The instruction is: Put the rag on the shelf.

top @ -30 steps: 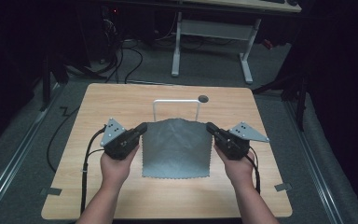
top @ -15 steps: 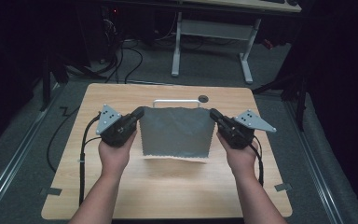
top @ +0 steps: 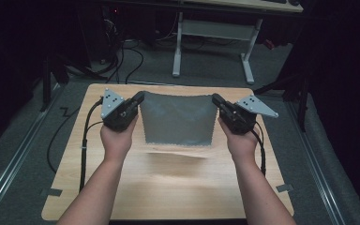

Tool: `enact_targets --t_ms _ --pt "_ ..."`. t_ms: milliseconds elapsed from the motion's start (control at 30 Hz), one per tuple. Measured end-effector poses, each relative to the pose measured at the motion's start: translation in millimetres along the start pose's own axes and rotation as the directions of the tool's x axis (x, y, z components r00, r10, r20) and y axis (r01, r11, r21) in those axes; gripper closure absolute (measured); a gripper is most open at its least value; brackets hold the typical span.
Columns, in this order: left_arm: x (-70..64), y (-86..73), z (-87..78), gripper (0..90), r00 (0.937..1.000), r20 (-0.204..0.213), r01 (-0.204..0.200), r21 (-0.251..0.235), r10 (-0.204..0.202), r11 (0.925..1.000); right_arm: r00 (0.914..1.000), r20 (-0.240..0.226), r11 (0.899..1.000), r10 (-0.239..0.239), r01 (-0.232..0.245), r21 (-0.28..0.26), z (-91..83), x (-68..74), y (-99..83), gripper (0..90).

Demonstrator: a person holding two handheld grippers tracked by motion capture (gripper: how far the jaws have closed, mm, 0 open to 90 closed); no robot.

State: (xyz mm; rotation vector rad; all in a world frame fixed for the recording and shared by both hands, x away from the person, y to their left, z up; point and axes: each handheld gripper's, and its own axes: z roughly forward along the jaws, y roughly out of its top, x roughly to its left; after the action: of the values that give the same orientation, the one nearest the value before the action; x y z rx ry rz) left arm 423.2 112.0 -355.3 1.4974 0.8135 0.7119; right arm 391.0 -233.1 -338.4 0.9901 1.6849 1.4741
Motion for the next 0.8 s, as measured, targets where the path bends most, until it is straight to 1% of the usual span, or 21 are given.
enact_targets --t_ms 33,100,133,167,200,300,333,367,400,433,467,500,567,600,633,667,700,733,767,800 --pt "0.0 0.0 0.0 90.0 1.0 0.0 0.0 0.0 0.0 1.0 1.0 0.003 1.0 0.007 -0.007 0.0 2.0 -1.1 0.9 89.2" --pt "2.4 2.6 5.4 90.0 0.9999 -0.007 -0.007 -0.004 0.007 1.0 1.0 0.002 1.0 0.01 -0.01 -0.002 4.1 -3.1 1.2 89.2" --pt "4.6 3.5 9.1 90.0 1.0 -0.008 -0.006 -0.006 0.006 1.0 0.9998 0.0 1.0 0.021 -0.021 0.003 10.2 -7.0 1.4 89.2" --pt "6.0 3.8 11.8 90.0 0.9999 -0.009 -0.008 -0.002 0.008 1.0 0.9998 0.0 1.0 0.021 -0.021 0.003 10.2 -7.0 1.4 89.2" --pt "9.6 3.3 19.3 90.0 0.9998 -0.015 -0.012 0.008 0.012 0.9999 0.9995 0.0 0.999 0.032 -0.032 0.003 16.7 -10.7 0.7 89.2" --pt "13.2 2.1 26.7 89.9 0.9997 -0.02 -0.011 0.013 0.011 0.9999 0.9996 0.004 1.0 0.03 -0.03 0.005 21.8 -13.6 0.3 89.3" --pt "16.8 0.0 34.5 90.0 0.9995 -0.029 -0.009 0.025 0.01 0.9996 0.9987 0.001 0.999 0.051 -0.051 0.006 29.3 -18.6 -0.7 89.2" --pt "18.4 -0.6 39.1 90.0 0.999 -0.04 -0.019 0.043 0.021 0.9989 0.9986 0.0 0.999 0.052 -0.052 0.01 32.0 -20.2 -0.8 89.3" --pt "18.4 -0.6 39.1 89.9 0.999 -0.04 -0.019 0.043 0.021 0.9989 0.9985 0.0 0.998 0.054 -0.054 0.012 35.7 -21.9 -0.7 89.2" --pt "19.4 -1.5 43.3 89.9 0.999 -0.039 -0.021 0.053 0.023 0.9984 0.9985 0.0 0.998 0.054 -0.054 0.012 35.7 -21.9 -0.7 89.2" --pt "21.7 -2.7 49.9 90.0 0.9985 -0.046 -0.025 0.067 0.028 0.9975 0.9984 0.007 0.998 0.056 -0.056 0.018 41.9 -25.1 -0.5 89.2" --pt "21.7 -2.7 49.9 89.9 0.9985 -0.046 -0.025 0.067 0.028 0.9975 0.9985 0.011 0.998 0.054 -0.054 0.022 45.0 -26.6 -0.3 89.2" --pt "23.5 -4.1 55.6 89.9 0.9983 -0.052 -0.025 0.067 0.029 0.9974 0.9989 0.013 0.999 0.045 -0.046 0.022 47.8 -28.4 0.0 89.2" --pt "26.4 -4.3 60.8 89.9 0.9983 -0.055 -0.014 0.08 0.019 0.9967 0.9989 0.016 0.999 0.045 -0.045 0.027 54.1 -31.9 0.4 89.2" --pt "26.4 -4.3 60.8 89.9 0.9983 -0.055 -0.014 0.08 0.019 0.9967 0.9989 0.021 0.999 0.042 -0.043 0.029 56.1 -33.0 0.4 89.3" --pt "28.0 -3.4 65.4 89.9 0.9979 -0.061 -0.016 0.083 0.021 0.9964 0.999 0.025 0.999 0.036 -0.037 0.03 59.4 -34.8 0.1 89.3" --pt "28.0 -3.4 65.4 90.0 0.9979 -0.061 -0.016 0.083 0.021 0.9964 0.999 0.025 0.999 0.036 -0.037 0.03 59.4 -34.8 0.1 89.3" --pt "29.6 -1.6 69.7 89.9 0.9978 -0.062 -0.02 0.087 0.025 0.996 0.9987 0.035 0.999 0.038 -0.039 0.037 65.6 -37.6 -0.1 89.3" --pt "30.3 -1.2 71.5 89.9 0.9977 -0.062 -0.02 0.085 0.026 0.9962 0.9985 0.039 0.998 0.038 -0.039 0.041 68.4 -39.8 -0.1 89.3" --pt "32.0 -0.7 74.0 89.9 0.9979 -0.061 -0.018 0.095 0.024 0.9954 0.9983 0.041 0.998 0.043 -0.045 0.045 71.5 -42.0 -0.3 89.3"
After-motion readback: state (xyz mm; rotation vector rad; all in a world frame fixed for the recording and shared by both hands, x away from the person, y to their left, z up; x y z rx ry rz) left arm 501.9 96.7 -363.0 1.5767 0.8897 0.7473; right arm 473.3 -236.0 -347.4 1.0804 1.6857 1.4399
